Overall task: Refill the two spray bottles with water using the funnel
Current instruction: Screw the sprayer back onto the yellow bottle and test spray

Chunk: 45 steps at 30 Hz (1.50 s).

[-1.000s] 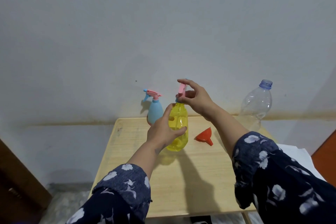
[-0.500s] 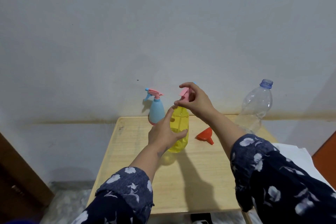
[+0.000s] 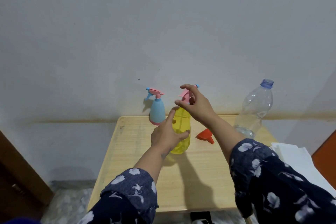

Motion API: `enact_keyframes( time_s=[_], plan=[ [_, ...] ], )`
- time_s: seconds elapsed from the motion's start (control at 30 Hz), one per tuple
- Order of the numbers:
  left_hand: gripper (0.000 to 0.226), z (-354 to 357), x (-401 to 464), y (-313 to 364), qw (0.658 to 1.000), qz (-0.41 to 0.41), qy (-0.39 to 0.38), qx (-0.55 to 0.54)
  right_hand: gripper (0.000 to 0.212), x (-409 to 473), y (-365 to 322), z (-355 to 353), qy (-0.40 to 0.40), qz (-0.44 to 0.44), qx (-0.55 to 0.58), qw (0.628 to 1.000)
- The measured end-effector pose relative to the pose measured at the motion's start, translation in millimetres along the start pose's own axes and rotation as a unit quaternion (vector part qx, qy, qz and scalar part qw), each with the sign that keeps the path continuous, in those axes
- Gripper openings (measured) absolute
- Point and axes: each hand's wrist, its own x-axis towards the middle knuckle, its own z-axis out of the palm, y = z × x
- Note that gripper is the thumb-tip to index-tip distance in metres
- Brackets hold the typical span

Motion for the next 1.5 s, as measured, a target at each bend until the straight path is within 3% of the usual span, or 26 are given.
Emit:
enact_keyframes(
  time_s=[0.13,0.6,0.83,0.9,1.03,1.23,1.3,1.4,1.5],
  plan=[
    [0.092,0,1,-5,1.000,-0.018,-0.005,-0.007,0.060,4,-7,-3,-0.065,0.039,0.052,0.996],
    [0.082,12,-4,-9,0.998,-0.042,0.027,0.041,0.053,2,-10,33,0.061,0.062,-0.039,0.995],
    [0.114,1,-11,-49,0.985,0.026,-0.109,-0.134,0.060,3,-5,27,0.005,0.072,0.075,0.995],
    [0.111,2,-11,-53,0.989,0.027,-0.084,-0.119,0.060,1,1,31,0.016,0.063,0.083,0.994],
    [0.107,7,-13,-49,0.996,0.023,-0.063,-0.065,0.061,-8,12,45,0.041,0.035,-0.012,0.998],
    [0.108,27,-40,-52,0.995,0.040,-0.093,-0.016,0.070,-18,34,46,0.051,0.155,0.040,0.986],
    [0.098,31,-46,-51,0.991,0.063,-0.118,0.000,0.065,-26,42,44,0.054,0.149,0.062,0.985],
    [0.064,25,-51,-58,0.981,0.100,-0.160,0.041,0.054,-44,52,37,0.055,0.147,0.051,0.986],
    [0.047,19,-53,-73,0.977,0.052,-0.184,0.093,0.036,-69,66,27,0.048,0.160,0.016,0.986]
  ],
)
